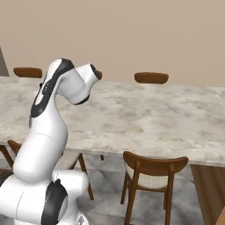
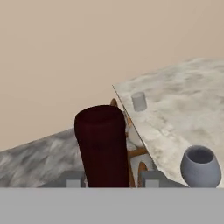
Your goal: There is a wine glass and glass cup on the dining counter. Place the wine bottle next to the wine glass and the juice bottle next to the glass cup.
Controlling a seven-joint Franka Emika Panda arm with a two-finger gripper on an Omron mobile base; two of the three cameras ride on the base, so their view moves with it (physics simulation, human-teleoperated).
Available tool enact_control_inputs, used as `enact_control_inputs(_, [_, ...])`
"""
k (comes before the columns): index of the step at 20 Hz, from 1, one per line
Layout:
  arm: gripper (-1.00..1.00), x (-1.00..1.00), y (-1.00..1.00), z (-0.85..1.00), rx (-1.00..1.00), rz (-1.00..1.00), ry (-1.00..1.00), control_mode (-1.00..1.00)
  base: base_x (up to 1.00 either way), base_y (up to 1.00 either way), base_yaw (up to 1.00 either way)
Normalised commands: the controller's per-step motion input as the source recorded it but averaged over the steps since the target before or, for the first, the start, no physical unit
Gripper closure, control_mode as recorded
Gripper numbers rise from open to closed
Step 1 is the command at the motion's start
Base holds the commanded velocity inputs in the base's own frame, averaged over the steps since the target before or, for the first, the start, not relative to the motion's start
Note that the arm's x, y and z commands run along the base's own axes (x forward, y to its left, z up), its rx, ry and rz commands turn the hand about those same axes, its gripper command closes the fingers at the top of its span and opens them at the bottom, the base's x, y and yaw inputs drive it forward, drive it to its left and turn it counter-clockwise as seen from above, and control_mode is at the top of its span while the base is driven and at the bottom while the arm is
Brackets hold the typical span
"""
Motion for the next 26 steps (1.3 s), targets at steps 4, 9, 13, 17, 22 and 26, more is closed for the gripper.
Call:
enact_control_inputs(4, [1.00,0.12,0.23,-0.21,0.00,0.17,0.00,-1.00,0.00,0.00,0.00])
enact_control_inputs(9, [1.00,0.07,0.25,-0.23,0.00,0.09,-0.04,-1.00,0.00,0.00,0.00])
enact_control_inputs(13, [1.00,0.00,0.29,-0.26,0.00,0.02,-0.06,-1.00,0.00,0.00,0.00])
enact_control_inputs(17, [1.00,0.01,0.19,-0.20,0.00,0.00,-0.12,-1.00,0.00,0.00,0.00])
enact_control_inputs(22, [1.00,0.09,0.12,-0.13,0.00,0.00,-0.14,-1.00,0.00,0.00,0.00])
enact_control_inputs(26, [1.00,0.15,0.06,-0.14,0.03,0.00,-0.06,-1.00,0.00,0.00,0.00])
